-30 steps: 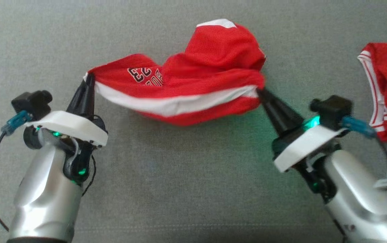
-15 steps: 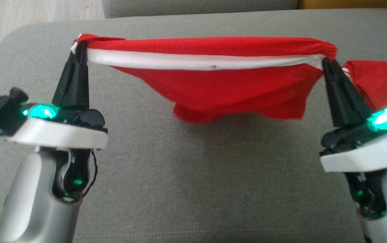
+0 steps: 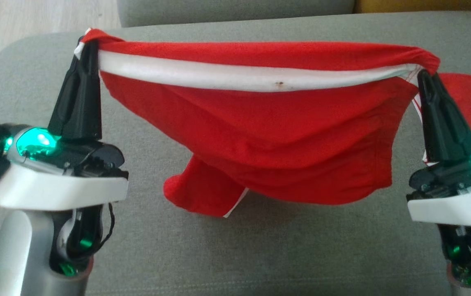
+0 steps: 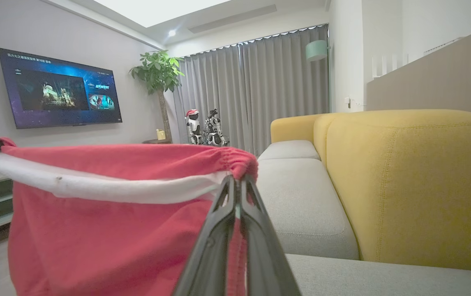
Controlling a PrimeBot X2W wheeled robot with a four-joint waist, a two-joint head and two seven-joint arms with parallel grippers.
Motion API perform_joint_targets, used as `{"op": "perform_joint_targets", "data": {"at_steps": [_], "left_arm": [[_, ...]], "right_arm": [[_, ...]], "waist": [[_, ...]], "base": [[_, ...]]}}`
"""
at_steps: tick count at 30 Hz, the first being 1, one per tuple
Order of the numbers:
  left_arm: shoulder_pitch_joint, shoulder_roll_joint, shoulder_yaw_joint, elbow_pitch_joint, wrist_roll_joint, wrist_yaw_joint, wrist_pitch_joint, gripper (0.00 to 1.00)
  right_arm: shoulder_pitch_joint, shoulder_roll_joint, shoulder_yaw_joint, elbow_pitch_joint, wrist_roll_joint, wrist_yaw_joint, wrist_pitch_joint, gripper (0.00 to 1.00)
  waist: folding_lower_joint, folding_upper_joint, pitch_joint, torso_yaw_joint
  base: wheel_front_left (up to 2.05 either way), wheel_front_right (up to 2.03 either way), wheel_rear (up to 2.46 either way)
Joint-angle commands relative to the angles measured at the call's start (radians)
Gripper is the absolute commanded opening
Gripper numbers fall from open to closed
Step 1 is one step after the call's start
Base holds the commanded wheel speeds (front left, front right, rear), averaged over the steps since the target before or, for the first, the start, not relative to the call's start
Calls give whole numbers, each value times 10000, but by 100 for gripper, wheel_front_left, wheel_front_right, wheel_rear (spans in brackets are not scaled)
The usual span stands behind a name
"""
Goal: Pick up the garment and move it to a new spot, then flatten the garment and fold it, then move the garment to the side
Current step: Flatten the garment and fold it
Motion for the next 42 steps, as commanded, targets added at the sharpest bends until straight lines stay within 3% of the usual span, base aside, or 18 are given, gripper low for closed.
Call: {"op": "perform_joint_targets", "data": {"at_steps": [1, 8, 12, 19, 26, 34, 38, 42], "left_arm": [[-611, 319, 343, -162, 128, 3, 56, 0], [-2130, 359, 279, 1186, 120, -353, 62, 0], [-4006, 329, 260, 2641, 343, -668, -241, 0], [-7286, 61, 48, 5773, 1087, -1093, -1319, 0], [-9363, -471, -269, 9729, 1625, -1281, -1720, 0], [-9430, -1280, -491, 14191, 1435, -1448, -1792, 0], [-9013, -1504, -430, 15498, 1144, -1520, -1804, 0], [-8575, -1595, -416, 15835, 984, -1685, -1812, 0]], "right_arm": [[-592, 42, 136, -314, -47, -7, 32, 0], [-2192, -89, 344, 721, 338, -7, -158, 0], [-4189, -359, 552, 2192, 848, -7, -440, 0], [-8149, -514, 1618, 5507, 1629, -7, -1469, 0], [-10886, 159, 2673, 9994, 1421, -7, -2400, 0], [-11591, 920, 3717, 14186, 1253, -7, -2966, 0], [-11121, 1085, 4163, 15189, 1670, -7, -3285, 0], [-10496, 1129, 4590, 15507, 2112, -7, -3606, 0]], "waist": [[1, -1, 113, -15], [1, -1, 552, -55], [1, -1, 958, -52], [1, -1, 1514, -81], [1, -1, 1994, -59], [1, -1, 2268, -87], [1, -1, 2293, -140], [1, -1, 2311, -207]], "base": [[0, 0, 0], [0, 0, 0], [0, 0, 0], [0, 0, 0], [0, 0, 0], [0, 0, 0], [0, 0, 0], [0, 0, 0]]}}
